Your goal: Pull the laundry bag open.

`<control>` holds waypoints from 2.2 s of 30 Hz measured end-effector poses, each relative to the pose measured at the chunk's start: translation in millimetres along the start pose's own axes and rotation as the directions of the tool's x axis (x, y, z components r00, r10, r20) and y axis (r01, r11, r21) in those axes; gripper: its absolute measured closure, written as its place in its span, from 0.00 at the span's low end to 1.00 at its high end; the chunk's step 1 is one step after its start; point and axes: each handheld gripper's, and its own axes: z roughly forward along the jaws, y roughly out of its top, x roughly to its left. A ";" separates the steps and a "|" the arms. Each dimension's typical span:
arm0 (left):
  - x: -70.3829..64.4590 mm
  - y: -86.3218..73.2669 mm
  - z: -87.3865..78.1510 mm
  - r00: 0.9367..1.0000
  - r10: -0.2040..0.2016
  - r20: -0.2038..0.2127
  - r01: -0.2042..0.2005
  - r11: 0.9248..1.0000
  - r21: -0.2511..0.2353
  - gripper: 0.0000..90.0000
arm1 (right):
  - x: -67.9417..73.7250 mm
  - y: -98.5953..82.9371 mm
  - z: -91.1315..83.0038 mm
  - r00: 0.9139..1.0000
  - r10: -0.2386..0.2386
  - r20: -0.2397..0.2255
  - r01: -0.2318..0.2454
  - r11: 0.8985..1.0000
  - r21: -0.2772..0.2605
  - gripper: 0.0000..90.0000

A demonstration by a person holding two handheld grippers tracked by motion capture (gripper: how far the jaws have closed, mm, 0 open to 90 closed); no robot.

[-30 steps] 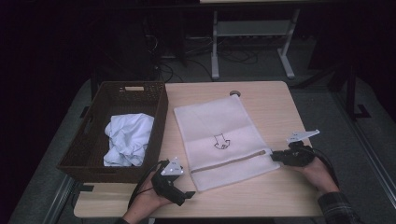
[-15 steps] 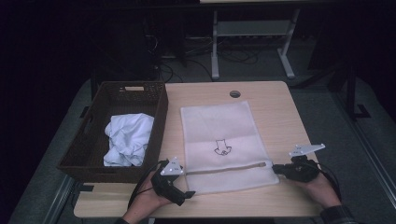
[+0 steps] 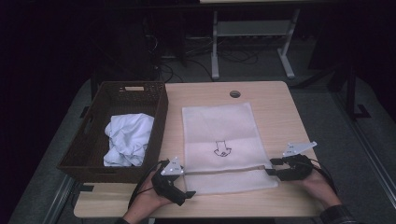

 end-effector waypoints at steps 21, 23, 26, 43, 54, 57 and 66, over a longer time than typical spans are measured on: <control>2.7 9.8 -3.6 1.000 -0.030 0.006 0.030 0.998 -0.053 0.00 | 5.5 -2.5 2.4 0.995 0.095 -0.029 -0.096 0.994 -0.046 0.89; 2.7 11.3 -3.8 1.000 -0.029 0.003 0.029 0.998 -0.059 0.00 | 4.9 -2.1 1.2 0.994 0.102 -0.032 -0.103 0.993 -0.054 0.89; 2.8 17.5 -3.4 1.000 -0.027 0.009 0.028 0.997 -0.070 0.00 | 6.2 0.2 -3.5 0.993 0.113 -0.026 -0.115 0.991 -0.075 0.89; -15.2 56.4 9.9 0.995 0.019 0.101 -0.007 0.994 -0.112 0.00 | 13.7 14.7 -12.4 0.988 0.154 0.003 -0.152 0.977 -0.152 0.89; -23.2 80.6 24.7 0.988 0.017 0.151 0.004 0.991 -0.137 0.00 | 28.9 23.9 -16.8 0.991 0.130 -0.034 -0.135 0.968 -0.214 0.89; -28.7 89.8 31.6 0.985 0.034 0.168 -0.009 0.989 -0.147 0.00 | 32.3 23.6 -16.5 0.991 0.124 -0.049 -0.132 0.968 -0.213 0.89; -46.0 107.2 47.4 0.976 0.082 0.199 -0.045 0.982 -0.185 0.16 | 41.4 27.0 -17.6 0.994 0.102 -0.049 -0.111 0.967 -0.228 0.89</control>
